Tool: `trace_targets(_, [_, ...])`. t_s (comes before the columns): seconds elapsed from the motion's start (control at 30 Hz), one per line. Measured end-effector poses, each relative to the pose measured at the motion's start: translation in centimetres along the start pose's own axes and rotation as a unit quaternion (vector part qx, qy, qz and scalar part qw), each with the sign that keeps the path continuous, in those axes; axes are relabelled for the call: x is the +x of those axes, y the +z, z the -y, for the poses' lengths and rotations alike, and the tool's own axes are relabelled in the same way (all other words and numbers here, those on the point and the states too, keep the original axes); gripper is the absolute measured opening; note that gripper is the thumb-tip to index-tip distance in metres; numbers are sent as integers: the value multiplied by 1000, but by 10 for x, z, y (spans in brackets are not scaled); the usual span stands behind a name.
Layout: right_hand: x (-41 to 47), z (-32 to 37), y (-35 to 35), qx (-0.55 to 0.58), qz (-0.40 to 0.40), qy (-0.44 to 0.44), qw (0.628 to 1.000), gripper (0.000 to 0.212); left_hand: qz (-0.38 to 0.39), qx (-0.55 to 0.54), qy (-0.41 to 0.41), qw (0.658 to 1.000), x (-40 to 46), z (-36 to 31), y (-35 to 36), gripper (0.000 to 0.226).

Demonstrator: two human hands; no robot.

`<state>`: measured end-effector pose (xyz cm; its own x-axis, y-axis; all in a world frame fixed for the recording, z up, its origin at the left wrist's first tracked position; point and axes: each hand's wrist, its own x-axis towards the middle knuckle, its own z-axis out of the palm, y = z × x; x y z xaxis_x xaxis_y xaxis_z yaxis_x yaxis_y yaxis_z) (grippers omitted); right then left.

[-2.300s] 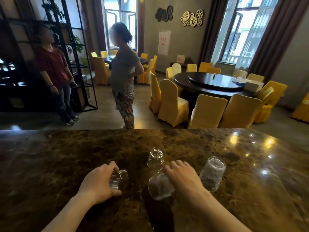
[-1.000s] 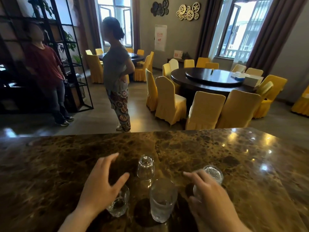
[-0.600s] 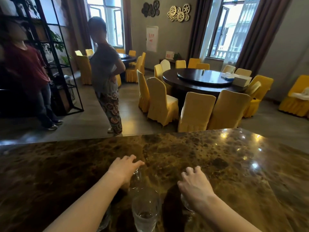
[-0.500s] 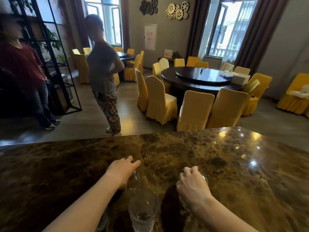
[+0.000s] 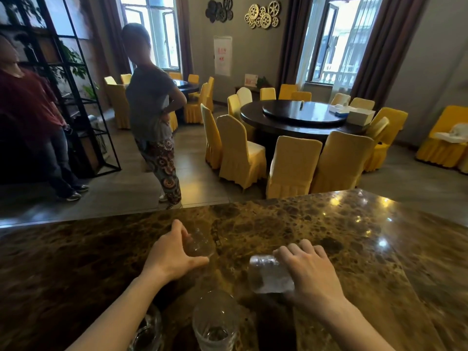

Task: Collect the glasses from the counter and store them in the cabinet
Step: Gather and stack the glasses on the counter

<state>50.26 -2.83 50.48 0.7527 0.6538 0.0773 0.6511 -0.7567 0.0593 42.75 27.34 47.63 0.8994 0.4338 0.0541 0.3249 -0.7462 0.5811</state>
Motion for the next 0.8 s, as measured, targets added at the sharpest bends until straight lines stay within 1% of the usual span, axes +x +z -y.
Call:
trace_targets(0.03, [-2,1,3,71,-27,28,997,60,-16,-41,-14,999,1,-2,-1,78])
trace_targets(0.07, [-4,3,8,153,-47,56,986,64,-30,-76,-21,996,1,-3,0,82])
trace_targets(0.1, [-5,5,13,237,-62,80,966,69,-41,-104,-24,993,1,-5,1,86])
trace_targets(0.17, [-5,11,25,381,-72,115,915,79,-54,-143,-21,988,1,-9,4,94])
trace_targets(0.23, [-4,19,36,471,-64,135,869,90,-50,-163,-21,985,1,-13,8,93])
trace_targets(0.27, [-3,21,42,499,-67,133,854,93,-46,-168,-25,984,1,-14,10,91])
trace_targets(0.33, [-3,24,52,530,-89,118,835,88,-41,-169,-34,984,1,-15,16,90])
trace_targets(0.4, [-3,26,58,528,-110,112,835,78,-33,-159,-40,986,1,-15,22,89])
trace_targets(0.47, [-3,27,62,527,-121,110,834,74,-21,-154,-50,987,2,-14,27,89])
trace_targets(0.63, [-4,26,70,532,-112,113,832,78,11,-99,-45,994,5,-12,36,88])
trace_targets(0.8, [-4,22,75,531,-95,133,831,80,21,-61,-49,997,7,-12,45,90])
